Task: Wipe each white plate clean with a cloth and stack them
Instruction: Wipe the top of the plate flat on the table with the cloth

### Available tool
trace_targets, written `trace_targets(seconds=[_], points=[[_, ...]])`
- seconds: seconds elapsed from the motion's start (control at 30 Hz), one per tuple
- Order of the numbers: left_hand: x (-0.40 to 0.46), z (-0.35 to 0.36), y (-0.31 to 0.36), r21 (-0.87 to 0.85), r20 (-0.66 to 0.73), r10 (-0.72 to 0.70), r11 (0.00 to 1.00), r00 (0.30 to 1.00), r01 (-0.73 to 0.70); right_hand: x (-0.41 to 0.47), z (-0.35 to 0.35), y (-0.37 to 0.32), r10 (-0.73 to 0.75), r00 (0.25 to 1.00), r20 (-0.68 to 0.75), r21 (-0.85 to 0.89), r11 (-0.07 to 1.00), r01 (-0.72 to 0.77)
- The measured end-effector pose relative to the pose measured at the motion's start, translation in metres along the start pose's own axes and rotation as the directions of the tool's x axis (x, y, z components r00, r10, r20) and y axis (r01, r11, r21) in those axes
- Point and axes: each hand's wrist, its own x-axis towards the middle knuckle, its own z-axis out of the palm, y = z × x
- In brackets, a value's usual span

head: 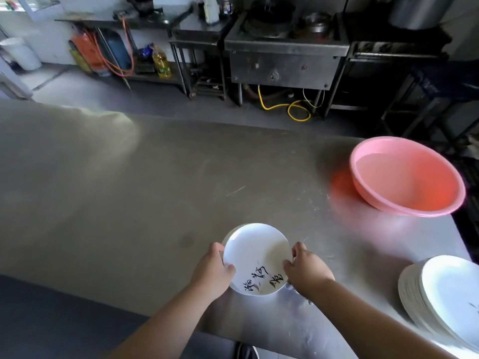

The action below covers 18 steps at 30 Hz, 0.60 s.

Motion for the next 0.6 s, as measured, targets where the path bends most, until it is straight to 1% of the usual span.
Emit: trace_targets(seconds=[0.13,0.23,0.3,0.4,0.47,0.6], points=[[-0.008,0.010,0.016,-0.064,0.027,0.096,0.994,0.995,-0.094,-0.022,-0.014,0.026,0.025,0.999,-0.031,0.148,0.989,-0.020],[-0.019,0.028,0.029,-0.052,0.088,0.177,0.984,0.980,-0.173,-0.039,-0.024,0.058,0.056,0.996,-0.069,0.206,0.978,-0.041],[-0.030,0.046,0.038,-0.041,0.094,0.203,0.979,0.975,-0.200,-0.049,-0.028,0.081,0.088,0.993,-0.075,0.218,0.973,-0.070],[-0.047,0.077,0.053,-0.016,0.060,0.209,0.978,0.976,-0.209,-0.061,-0.028,0.115,0.143,0.988,-0.059,0.226,0.966,-0.126],[-0.057,0.097,0.062,0.009,0.050,0.235,0.972,0.971,-0.236,-0.068,-0.027,0.136,0.174,0.983,-0.050,0.219,0.962,-0.160],[-0.069,0.129,0.074,0.006,0.066,0.273,0.962,0.960,-0.274,-0.073,-0.025,0.168,0.234,0.971,-0.053,0.182,0.958,-0.221]])
